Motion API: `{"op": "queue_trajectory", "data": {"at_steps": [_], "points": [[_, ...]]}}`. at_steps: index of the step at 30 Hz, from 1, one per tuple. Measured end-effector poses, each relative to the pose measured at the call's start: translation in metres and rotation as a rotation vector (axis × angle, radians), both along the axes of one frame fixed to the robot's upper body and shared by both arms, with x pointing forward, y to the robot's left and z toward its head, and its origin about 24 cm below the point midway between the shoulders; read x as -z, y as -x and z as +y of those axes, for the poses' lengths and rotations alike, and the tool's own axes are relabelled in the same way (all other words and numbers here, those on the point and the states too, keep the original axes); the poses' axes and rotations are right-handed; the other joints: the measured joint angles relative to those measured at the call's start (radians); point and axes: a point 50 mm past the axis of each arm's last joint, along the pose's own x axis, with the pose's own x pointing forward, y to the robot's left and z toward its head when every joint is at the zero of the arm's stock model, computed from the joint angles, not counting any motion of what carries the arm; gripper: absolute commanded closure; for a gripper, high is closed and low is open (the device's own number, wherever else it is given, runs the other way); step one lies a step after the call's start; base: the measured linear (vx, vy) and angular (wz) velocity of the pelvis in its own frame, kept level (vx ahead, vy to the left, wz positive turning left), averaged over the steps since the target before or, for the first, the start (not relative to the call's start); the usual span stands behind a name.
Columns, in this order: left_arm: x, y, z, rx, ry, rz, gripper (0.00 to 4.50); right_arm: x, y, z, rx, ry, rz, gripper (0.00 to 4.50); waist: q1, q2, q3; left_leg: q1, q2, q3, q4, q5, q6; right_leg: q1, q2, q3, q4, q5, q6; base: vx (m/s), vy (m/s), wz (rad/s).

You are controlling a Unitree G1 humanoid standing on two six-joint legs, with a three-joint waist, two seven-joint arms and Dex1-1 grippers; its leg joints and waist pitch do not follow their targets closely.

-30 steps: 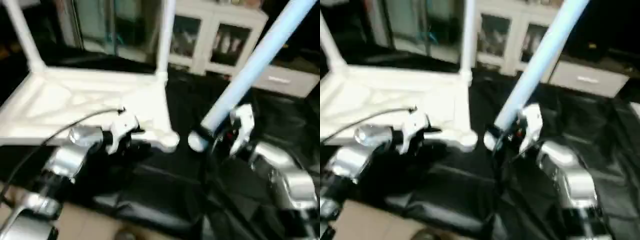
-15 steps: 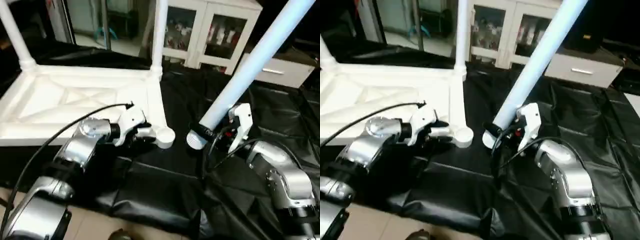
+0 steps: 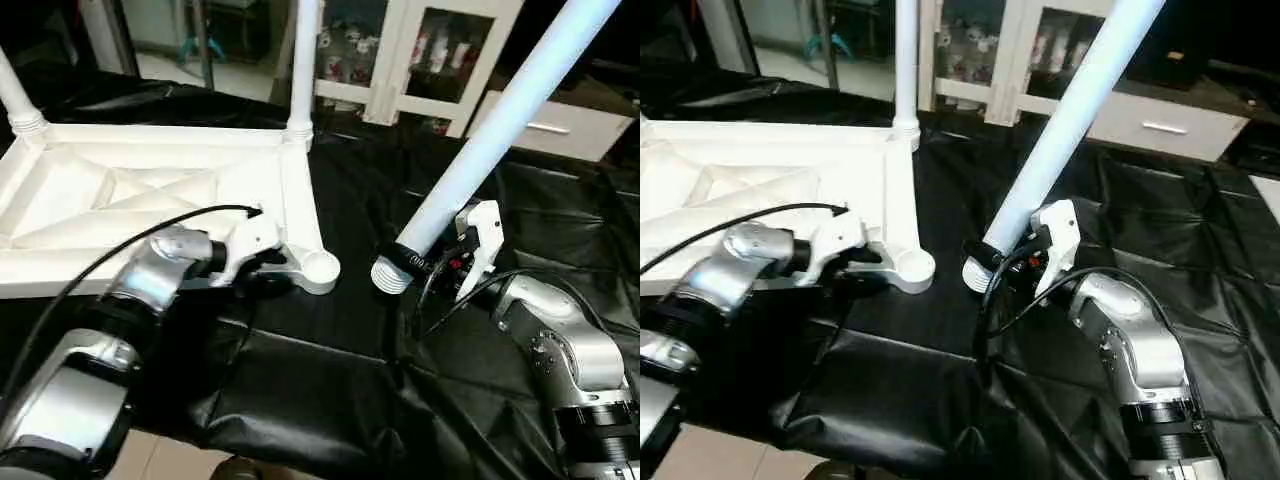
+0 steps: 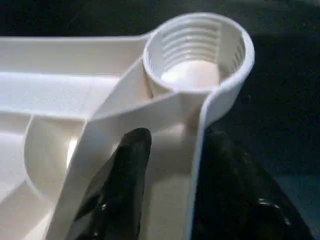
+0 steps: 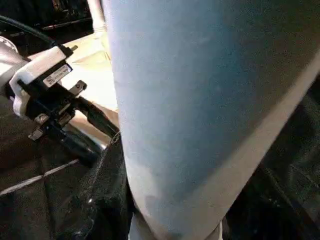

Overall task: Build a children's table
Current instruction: Insert table leg to table base

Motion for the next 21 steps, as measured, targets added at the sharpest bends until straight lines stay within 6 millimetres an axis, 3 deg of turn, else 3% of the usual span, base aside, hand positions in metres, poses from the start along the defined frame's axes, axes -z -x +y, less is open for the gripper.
{"op": "queue_trajectory", "data": {"at_steps": [12,16,21], "points": [[-0.002,0.002,0.012,0.003,-0.009,0.042,3.66,0.004,-0.002,0.001,-0.030,0.000,0.023,2.63,0.001,-0.003,-0.002,0.000,0.002,0.000,0.004,0.000,-0.001,0.005,0.000,-0.001,0.000,0.001,0.002,0.000,0.000,0.00],[-0.001,0.002,0.009,0.006,-0.004,0.026,3.86,-0.003,-0.007,0.004,-0.040,0.000,-0.001,2.63,0.001,-0.004,-0.003,0.000,0.002,0.001,0.004,0.000,0.000,0.005,0.000,-0.001,0.000,0.000,0.002,0.000,0.000,0.00],[0.000,0.003,0.006,0.033,0.000,0.044,4.26,-0.005,-0.012,0.020,-0.084,0.011,-0.010,2.63,0.000,-0.004,-0.003,0.000,0.002,0.001,0.004,0.000,0.000,0.005,-0.001,-0.001,0.000,0.000,0.002,0.000,0.000,0.00]]}}
